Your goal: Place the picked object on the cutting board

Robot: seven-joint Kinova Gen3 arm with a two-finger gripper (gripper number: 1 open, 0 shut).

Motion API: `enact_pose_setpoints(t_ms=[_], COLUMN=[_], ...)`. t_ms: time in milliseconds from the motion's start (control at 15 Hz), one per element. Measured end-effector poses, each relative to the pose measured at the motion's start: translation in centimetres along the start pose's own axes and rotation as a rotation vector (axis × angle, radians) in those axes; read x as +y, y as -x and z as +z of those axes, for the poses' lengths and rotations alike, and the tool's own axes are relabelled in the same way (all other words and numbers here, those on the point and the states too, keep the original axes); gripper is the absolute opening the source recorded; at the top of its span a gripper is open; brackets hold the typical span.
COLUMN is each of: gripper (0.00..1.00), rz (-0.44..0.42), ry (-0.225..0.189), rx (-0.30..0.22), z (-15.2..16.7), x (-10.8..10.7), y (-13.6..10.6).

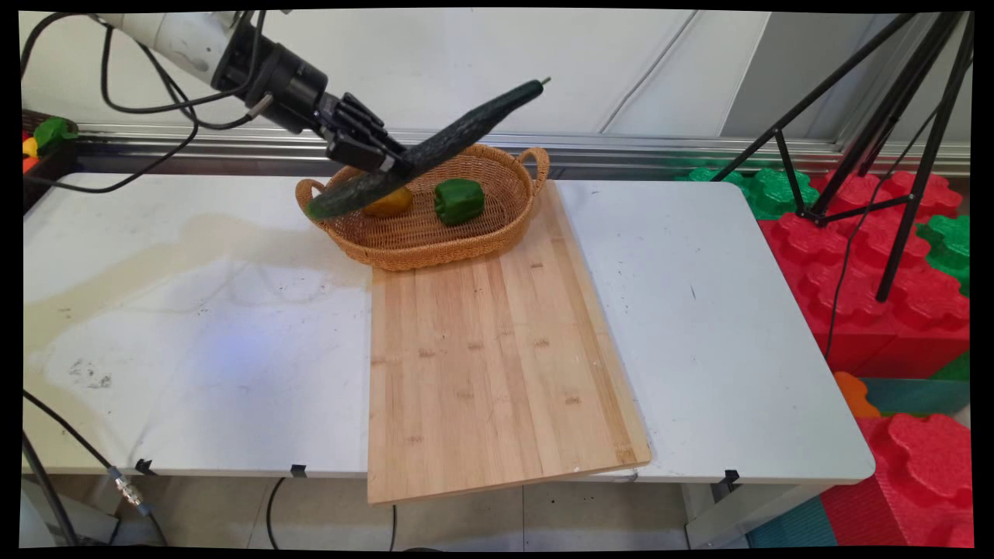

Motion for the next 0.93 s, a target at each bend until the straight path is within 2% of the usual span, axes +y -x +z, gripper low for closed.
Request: enact_pose_setpoints(t_ms=[267, 533, 733, 933], gripper=[0.0, 0.0, 0.0, 0.0], rz=[-0.015, -0.012, -0.008, -0.012], ry=[0.027, 0.039, 0.038, 0.021], rx=[-0.015, -0.036, -0.055, -0.076], z=[0.5, 1.8, 3.5, 5.7], x=[2.7, 4.4, 5.5, 6.1], y=[0.4, 0.9, 1.2, 1.5])
